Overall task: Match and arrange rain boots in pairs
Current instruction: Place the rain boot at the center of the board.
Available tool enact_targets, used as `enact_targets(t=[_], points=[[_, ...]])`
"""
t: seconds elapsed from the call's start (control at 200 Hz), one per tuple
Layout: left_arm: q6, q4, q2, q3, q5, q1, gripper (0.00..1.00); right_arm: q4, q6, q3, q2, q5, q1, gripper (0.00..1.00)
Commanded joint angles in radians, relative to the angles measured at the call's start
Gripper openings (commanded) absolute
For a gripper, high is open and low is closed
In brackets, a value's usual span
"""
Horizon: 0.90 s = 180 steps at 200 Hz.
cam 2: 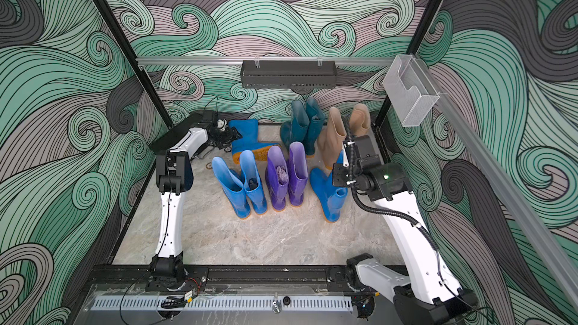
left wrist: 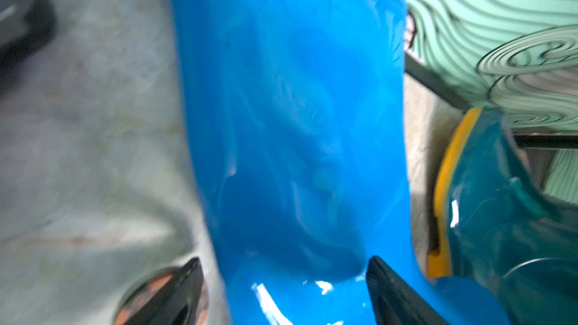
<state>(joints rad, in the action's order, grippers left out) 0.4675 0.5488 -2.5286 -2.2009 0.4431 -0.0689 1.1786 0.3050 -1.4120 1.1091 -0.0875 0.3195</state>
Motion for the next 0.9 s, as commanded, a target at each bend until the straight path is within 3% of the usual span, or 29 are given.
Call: enact_targets(t=[0.0,0.135,0.27,0.345,0.4,0.485,0.57,0.896], points=[[0.038,-0.078,-0.059,-0.059,0.073,-0.009,0.75,-0.045,-0.006,0.016,-0.018,-0.035,-0.005,0.0],[0.067,-0.083,-0.116,-0.133,0.116,-0.009,0.6,-0.046,0.004,0.046,-0.018,-0.029,-0.005,0.0],[0.082,-0.106,-0.116,-0.15,0.157,-0.011,0.27,-0.065,0.023,0.077,-0.033,-0.028,-0.005,0.01],[0.078,-0.122,-0.098,-0.147,0.175,-0.012,0.12,-0.078,0.029,0.102,-0.045,-0.031,-0.006,0.09],[0.079,-0.135,-0.081,-0.142,0.18,-0.014,0.0,-0.082,0.026,0.112,-0.05,-0.03,-0.006,0.26],[0.085,-0.165,-0.044,-0.122,0.184,-0.015,0.0,-0.079,0.016,0.115,-0.057,-0.048,-0.008,0.56],[0.082,-0.202,0.007,-0.085,0.176,-0.021,0.0,-0.08,0.009,0.1,-0.066,-0.089,-0.009,0.7],[0.006,-0.403,0.271,0.163,0.096,-0.045,0.0,-0.076,-0.033,-0.04,-0.05,-0.105,-0.008,0.76]])
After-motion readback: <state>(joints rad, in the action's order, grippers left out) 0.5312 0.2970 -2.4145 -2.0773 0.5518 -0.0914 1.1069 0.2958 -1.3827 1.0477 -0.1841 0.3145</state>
